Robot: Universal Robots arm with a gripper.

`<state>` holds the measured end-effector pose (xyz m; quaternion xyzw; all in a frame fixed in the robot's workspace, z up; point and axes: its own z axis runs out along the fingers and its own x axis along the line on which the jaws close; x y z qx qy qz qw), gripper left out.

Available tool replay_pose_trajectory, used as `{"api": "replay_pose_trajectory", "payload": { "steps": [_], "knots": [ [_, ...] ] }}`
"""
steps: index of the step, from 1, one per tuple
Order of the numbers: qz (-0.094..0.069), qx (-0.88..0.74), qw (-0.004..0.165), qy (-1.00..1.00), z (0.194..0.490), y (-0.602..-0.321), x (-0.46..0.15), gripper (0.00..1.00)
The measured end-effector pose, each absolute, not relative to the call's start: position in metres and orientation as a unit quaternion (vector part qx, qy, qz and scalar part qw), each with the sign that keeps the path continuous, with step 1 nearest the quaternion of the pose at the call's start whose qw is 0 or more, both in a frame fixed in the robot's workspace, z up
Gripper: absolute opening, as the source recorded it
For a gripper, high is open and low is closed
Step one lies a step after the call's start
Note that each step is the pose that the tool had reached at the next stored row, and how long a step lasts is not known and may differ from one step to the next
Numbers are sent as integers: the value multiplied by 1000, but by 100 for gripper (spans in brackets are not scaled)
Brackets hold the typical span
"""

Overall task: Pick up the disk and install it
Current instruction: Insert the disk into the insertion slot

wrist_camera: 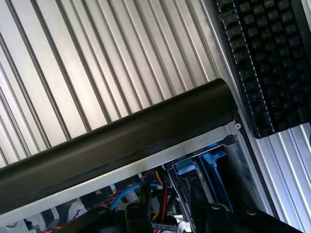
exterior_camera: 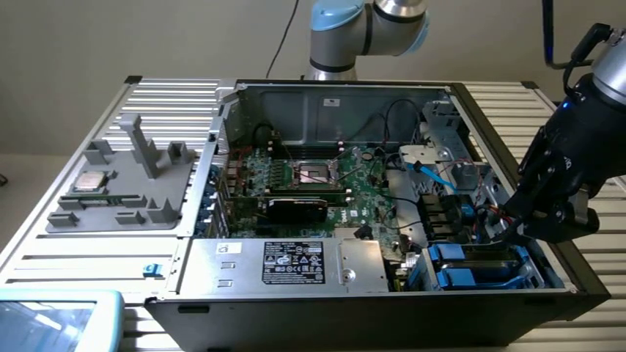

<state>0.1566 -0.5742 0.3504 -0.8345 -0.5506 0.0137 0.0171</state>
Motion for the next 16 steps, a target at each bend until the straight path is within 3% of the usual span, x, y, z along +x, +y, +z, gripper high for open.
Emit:
{"api": "replay_pose_trajectory", "payload": {
  "steps": [7,9,11,12,16],
  "knots": [
    [13,-836,19,-548,347,-574,157,45],
    [13,-836,19,-548,347,-574,157,36],
    [13,-836,19,-548,347,-574,157,36],
    [13,-836,19,-548,346,-574,157,30],
    [12,-836,19,-548,345,-574,157,30]
  ]
}}
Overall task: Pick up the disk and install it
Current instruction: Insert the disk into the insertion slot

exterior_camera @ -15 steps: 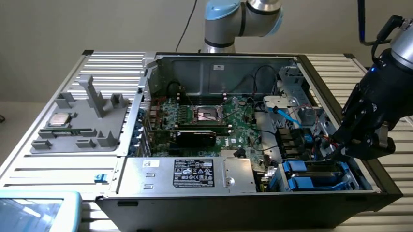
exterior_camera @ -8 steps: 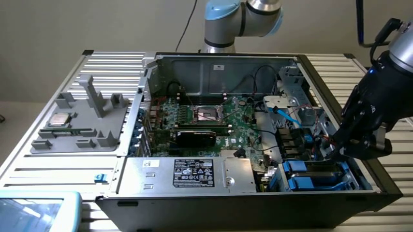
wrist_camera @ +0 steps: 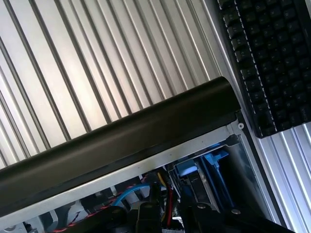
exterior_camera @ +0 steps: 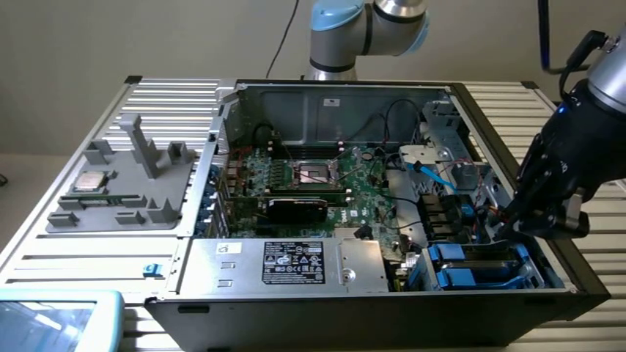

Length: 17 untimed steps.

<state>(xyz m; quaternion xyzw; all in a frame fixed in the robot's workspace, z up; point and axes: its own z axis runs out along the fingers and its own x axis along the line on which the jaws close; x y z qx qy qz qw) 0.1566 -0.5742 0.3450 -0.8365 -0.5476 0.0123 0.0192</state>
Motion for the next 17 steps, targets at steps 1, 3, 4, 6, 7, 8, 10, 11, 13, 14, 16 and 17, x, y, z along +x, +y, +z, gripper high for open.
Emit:
{"api": "replay_pose_trajectory", "payload": {
  "steps": [1,3,4,6,7,8,10,11,13,14,16,17],
  "knots": [
    [12,-837,20,-547,344,-574,157,30],
    [11,-837,21,-547,343,-574,157,30],
    [11,-837,22,-547,343,-574,157,30],
    [9,-837,24,-547,341,-574,157,30],
    [9,-837,25,-546,341,-574,157,30],
    [8,-837,26,-546,340,-574,157,30],
    [7,-838,27,-545,339,-574,157,30],
    [6,-838,28,-545,339,-574,157,30],
    [6,-838,29,-544,338,-574,157,30],
    [5,-838,30,-544,337,-574,157,30],
    [5,-839,31,-544,336,-574,157,30],
    [5,-839,31,-544,336,-574,157,27]
  ]
}}
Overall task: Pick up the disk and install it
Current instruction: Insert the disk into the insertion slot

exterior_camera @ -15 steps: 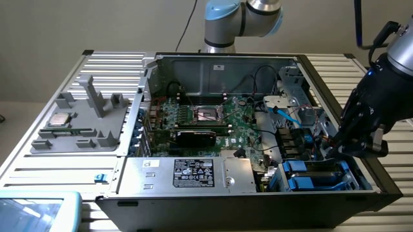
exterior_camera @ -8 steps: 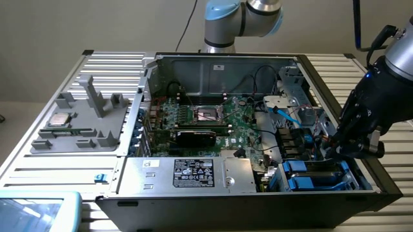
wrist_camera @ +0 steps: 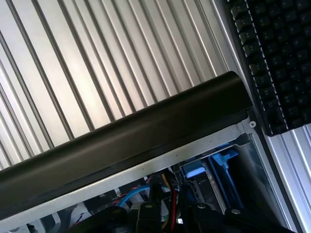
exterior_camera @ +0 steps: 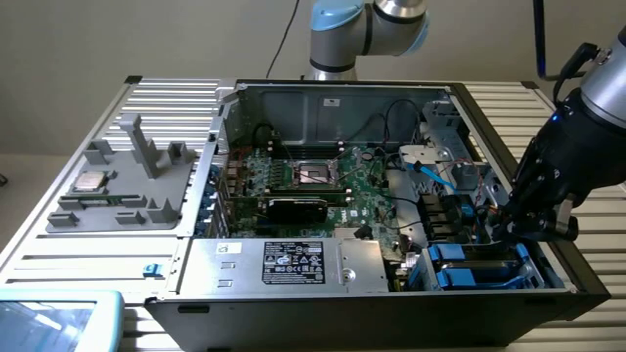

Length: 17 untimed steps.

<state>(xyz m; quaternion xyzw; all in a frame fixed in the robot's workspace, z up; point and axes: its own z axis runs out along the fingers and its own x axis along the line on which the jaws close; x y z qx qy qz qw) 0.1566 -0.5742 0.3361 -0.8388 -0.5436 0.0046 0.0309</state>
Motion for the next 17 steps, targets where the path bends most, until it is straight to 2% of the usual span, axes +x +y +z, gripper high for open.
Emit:
{"api": "replay_pose_trajectory", "payload": {
  "steps": [2,3,8,11,17],
  "knots": [
    [4,-839,31,-543,336,-574,157,27],
    [4,-839,32,-543,335,-574,157,20],
    [4,-840,32,-542,335,-574,157,20],
    [3,-841,33,-540,334,-574,156,15],
    [3,-842,32,-538,335,-573,155,15]
  ]
}}
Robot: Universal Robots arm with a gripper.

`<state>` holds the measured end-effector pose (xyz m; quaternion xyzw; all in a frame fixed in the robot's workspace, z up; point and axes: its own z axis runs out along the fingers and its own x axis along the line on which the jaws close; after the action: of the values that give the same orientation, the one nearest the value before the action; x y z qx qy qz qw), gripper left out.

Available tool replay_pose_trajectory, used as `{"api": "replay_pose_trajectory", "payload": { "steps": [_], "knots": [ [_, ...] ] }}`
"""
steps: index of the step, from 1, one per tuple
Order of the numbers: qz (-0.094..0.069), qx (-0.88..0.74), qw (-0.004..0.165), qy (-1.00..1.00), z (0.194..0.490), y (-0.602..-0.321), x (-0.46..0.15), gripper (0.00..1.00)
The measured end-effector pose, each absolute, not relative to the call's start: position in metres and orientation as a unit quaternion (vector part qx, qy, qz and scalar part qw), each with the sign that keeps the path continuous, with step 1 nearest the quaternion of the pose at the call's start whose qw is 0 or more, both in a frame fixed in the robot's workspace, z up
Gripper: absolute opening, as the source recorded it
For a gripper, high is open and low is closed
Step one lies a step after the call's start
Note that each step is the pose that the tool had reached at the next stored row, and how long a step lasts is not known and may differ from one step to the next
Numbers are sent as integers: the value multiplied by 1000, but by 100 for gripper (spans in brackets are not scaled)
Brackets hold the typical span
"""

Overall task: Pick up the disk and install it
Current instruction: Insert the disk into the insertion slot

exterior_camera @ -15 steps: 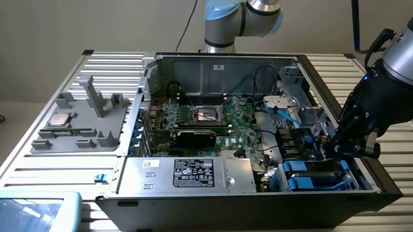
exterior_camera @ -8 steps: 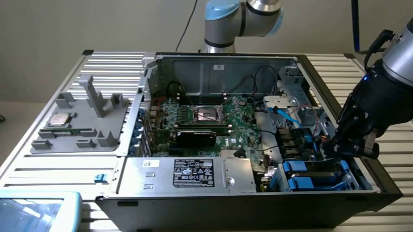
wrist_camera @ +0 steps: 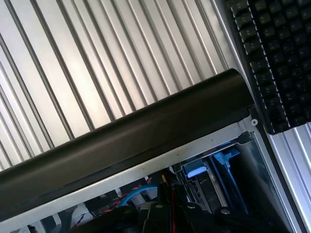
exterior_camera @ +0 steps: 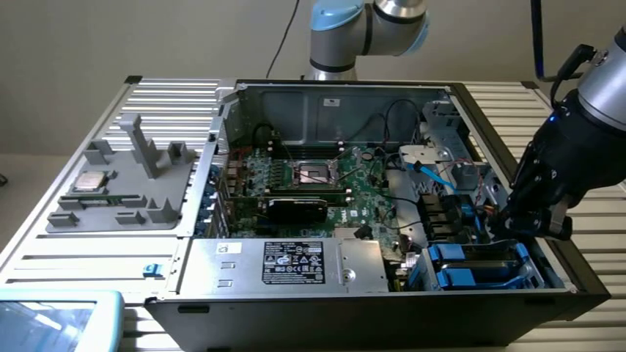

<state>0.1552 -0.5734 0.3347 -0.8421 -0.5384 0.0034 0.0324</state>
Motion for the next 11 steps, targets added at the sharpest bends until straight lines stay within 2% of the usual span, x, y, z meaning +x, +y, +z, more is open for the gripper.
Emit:
{"api": "replay_pose_trajectory", "payload": {
  "steps": [6,11],
  "knots": [
    [5,-843,30,-537,336,-572,151,15],
    [14,-843,16,-537,342,-568,150,15]
  ]
}}
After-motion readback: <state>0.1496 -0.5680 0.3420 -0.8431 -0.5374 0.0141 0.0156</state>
